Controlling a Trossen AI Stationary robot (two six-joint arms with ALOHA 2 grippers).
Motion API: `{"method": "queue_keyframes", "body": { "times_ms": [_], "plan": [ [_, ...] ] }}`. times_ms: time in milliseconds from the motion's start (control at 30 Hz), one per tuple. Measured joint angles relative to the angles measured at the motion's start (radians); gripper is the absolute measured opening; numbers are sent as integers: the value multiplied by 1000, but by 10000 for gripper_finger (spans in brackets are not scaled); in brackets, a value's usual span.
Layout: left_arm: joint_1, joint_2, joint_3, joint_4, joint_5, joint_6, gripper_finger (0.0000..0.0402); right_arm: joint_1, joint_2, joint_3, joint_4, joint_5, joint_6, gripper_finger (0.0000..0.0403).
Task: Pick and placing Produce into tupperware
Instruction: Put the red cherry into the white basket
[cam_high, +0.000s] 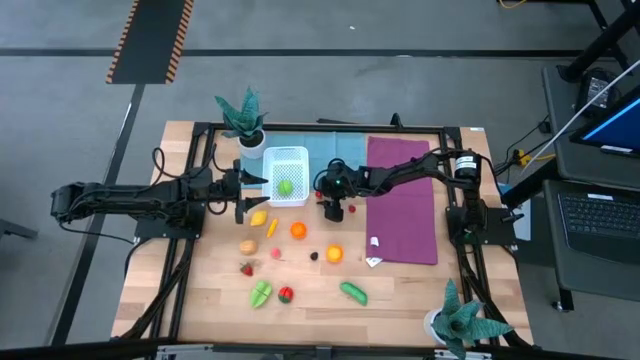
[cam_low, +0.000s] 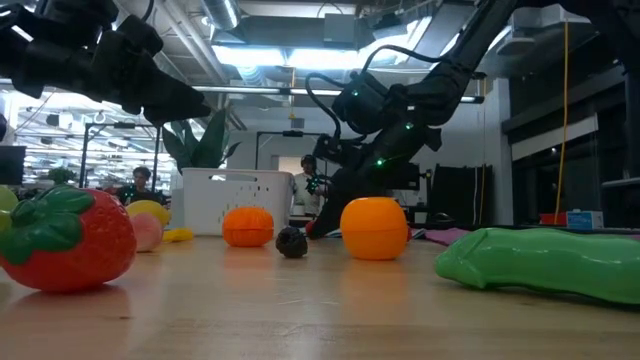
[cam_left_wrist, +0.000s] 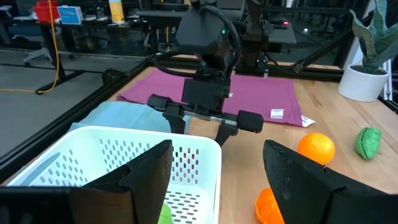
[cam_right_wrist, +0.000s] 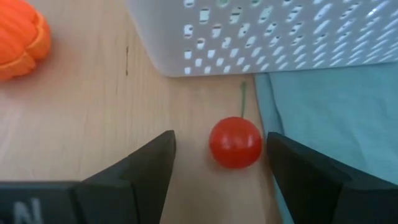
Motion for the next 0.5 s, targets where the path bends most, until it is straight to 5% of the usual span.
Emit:
{"method": "queue_keyframes", "body": {
  "times_ms": [233,500],
  "plan": [
    [0,0,0,0,0,0,244,0,0,0,0,0,1,251],
    [0,0,0,0,0,0,244,0,0,0,-1,-3,1,190]
  ]
}}
